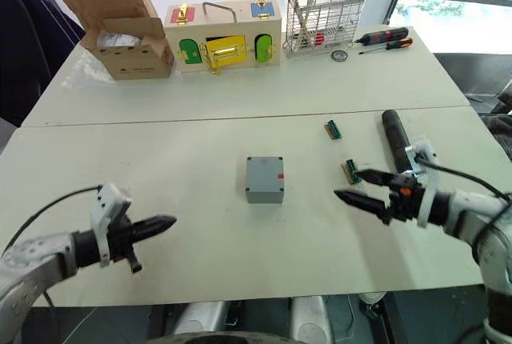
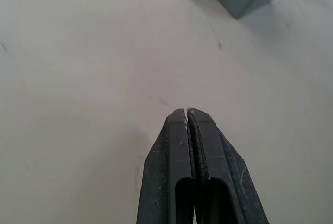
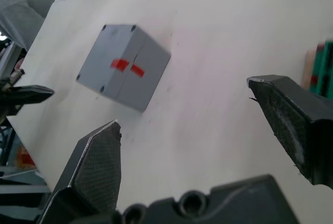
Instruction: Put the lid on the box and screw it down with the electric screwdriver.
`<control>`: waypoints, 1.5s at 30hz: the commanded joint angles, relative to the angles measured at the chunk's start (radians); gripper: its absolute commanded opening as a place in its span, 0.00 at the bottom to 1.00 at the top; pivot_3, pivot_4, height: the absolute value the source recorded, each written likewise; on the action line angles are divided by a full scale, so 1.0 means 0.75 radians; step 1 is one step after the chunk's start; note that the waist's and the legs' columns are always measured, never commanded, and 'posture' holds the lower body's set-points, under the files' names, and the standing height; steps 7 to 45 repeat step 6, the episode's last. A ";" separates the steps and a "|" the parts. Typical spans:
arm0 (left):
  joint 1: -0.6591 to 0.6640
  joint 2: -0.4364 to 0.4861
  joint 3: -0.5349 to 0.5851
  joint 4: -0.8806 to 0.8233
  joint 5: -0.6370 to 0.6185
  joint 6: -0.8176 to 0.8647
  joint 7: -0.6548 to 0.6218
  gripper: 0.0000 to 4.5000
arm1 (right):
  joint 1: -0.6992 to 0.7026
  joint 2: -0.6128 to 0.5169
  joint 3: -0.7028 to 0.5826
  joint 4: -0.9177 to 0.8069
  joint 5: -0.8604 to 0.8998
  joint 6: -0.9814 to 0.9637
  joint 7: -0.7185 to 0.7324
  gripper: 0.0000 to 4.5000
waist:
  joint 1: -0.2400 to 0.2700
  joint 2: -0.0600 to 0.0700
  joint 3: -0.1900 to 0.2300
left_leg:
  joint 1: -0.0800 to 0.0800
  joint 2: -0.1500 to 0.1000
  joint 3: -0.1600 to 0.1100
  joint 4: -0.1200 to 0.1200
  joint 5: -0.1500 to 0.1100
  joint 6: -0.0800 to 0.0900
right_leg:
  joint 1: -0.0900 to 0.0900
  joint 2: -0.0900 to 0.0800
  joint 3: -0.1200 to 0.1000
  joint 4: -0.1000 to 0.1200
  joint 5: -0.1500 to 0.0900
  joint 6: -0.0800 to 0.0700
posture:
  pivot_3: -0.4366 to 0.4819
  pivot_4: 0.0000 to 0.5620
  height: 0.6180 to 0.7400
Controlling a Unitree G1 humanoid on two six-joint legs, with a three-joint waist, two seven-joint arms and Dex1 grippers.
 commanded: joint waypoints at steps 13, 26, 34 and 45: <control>0.035 -0.117 0.054 -0.069 -0.108 -0.006 0.102 0.00 | 0.218 0.022 0.074 -0.147 0.062 -0.064 -0.014 1.00 | -0.001 0.000 -0.001 | 0.000 0.000 0.001 0.000 0.000 0.000 | -0.001 0.000 0.000 0.000 0.000 0.001 | 0.48 0.27 0.95; 0.035 -0.117 0.054 -0.069 -0.108 -0.006 0.102 0.00 | 0.218 0.022 0.074 -0.147 0.062 -0.064 -0.014 1.00 | -0.001 0.000 -0.001 | 0.000 0.000 0.001 0.000 0.000 0.000 | -0.001 0.000 0.000 0.000 0.000 0.001 | 0.48 0.27 0.95; 0.035 -0.117 0.054 -0.069 -0.108 -0.006 0.102 0.00 | 0.218 0.022 0.074 -0.147 0.062 -0.064 -0.014 1.00 | -0.001 0.000 -0.001 | 0.000 0.000 0.001 0.000 0.000 0.000 | -0.001 0.000 0.000 0.000 0.000 0.001 | 0.48 0.27 0.95; 0.035 -0.117 0.054 -0.069 -0.108 -0.006 0.102 0.00 | 0.218 0.022 0.074 -0.147 0.062 -0.064 -0.014 1.00 | -0.001 0.000 -0.001 | 0.000 0.000 0.001 0.000 0.000 0.000 | -0.001 0.000 0.000 0.000 0.000 0.001 | 0.48 0.27 0.95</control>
